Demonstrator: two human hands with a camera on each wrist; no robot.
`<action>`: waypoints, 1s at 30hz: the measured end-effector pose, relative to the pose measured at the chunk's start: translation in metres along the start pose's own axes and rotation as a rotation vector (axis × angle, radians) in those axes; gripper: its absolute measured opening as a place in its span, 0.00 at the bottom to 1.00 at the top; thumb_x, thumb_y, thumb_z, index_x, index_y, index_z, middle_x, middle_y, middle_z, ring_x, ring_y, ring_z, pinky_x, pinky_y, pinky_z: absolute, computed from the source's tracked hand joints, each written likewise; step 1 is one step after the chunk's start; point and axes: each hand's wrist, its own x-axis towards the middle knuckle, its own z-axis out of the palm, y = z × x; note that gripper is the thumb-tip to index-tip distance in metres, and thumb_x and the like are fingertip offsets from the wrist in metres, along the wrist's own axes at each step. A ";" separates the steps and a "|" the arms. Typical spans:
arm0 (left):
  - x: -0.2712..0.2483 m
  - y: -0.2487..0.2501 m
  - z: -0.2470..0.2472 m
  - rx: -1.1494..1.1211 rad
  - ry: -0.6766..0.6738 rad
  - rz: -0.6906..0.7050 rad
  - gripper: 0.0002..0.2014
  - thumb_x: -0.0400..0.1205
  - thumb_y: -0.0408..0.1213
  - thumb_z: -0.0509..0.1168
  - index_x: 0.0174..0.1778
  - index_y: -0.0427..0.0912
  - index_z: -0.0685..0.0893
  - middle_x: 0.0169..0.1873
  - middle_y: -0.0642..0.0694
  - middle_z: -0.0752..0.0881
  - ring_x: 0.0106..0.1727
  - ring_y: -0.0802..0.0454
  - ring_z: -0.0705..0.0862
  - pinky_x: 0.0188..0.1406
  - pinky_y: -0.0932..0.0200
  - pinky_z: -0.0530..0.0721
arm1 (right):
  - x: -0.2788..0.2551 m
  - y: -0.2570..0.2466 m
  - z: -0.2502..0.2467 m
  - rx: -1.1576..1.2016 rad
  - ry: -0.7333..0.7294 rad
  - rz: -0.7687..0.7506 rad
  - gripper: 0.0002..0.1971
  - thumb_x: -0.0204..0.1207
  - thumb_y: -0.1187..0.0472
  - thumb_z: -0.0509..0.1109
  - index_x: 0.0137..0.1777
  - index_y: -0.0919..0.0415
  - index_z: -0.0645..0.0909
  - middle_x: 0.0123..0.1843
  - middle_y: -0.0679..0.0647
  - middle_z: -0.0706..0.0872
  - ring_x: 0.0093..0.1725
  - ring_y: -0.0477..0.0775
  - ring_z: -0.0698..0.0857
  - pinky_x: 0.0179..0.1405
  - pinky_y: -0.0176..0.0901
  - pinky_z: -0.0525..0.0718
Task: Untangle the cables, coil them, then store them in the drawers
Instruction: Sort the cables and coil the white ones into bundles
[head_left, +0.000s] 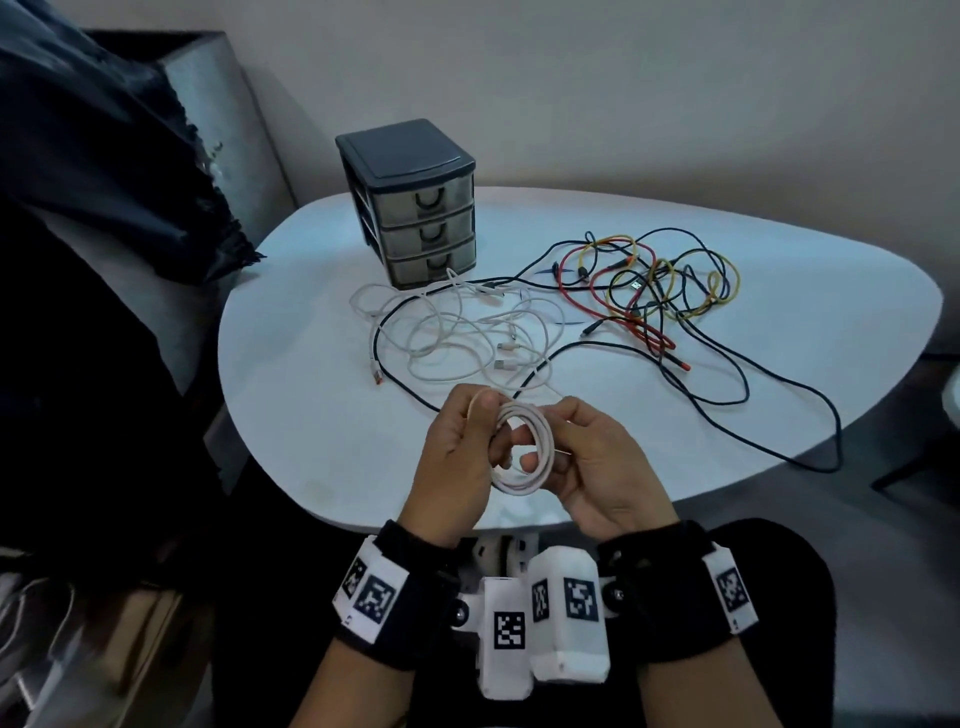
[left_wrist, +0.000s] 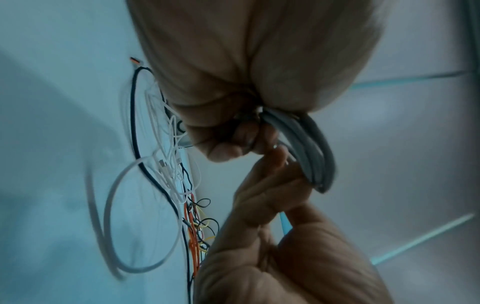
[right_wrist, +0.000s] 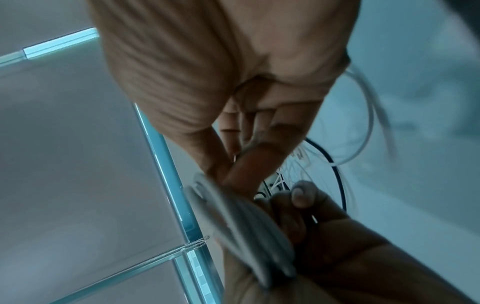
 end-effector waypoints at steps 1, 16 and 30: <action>-0.001 0.001 0.003 0.010 0.038 0.014 0.10 0.91 0.37 0.53 0.48 0.39 0.76 0.25 0.55 0.75 0.29 0.57 0.72 0.31 0.64 0.74 | 0.001 0.002 -0.001 -0.013 0.016 0.010 0.08 0.77 0.71 0.68 0.35 0.65 0.79 0.32 0.62 0.89 0.21 0.52 0.85 0.20 0.36 0.83; 0.015 -0.018 -0.002 0.342 0.128 0.056 0.19 0.90 0.48 0.56 0.39 0.41 0.83 0.30 0.54 0.85 0.34 0.58 0.82 0.36 0.62 0.78 | 0.000 0.016 -0.012 -0.364 -0.126 -0.337 0.27 0.67 0.69 0.82 0.64 0.50 0.82 0.43 0.53 0.90 0.45 0.51 0.86 0.44 0.51 0.86; 0.020 -0.029 -0.016 0.377 0.012 0.060 0.20 0.91 0.48 0.51 0.44 0.43 0.83 0.37 0.51 0.87 0.41 0.54 0.83 0.46 0.54 0.80 | 0.009 0.017 -0.013 -0.479 0.021 -0.373 0.04 0.81 0.69 0.70 0.46 0.62 0.86 0.42 0.55 0.93 0.39 0.55 0.92 0.35 0.49 0.90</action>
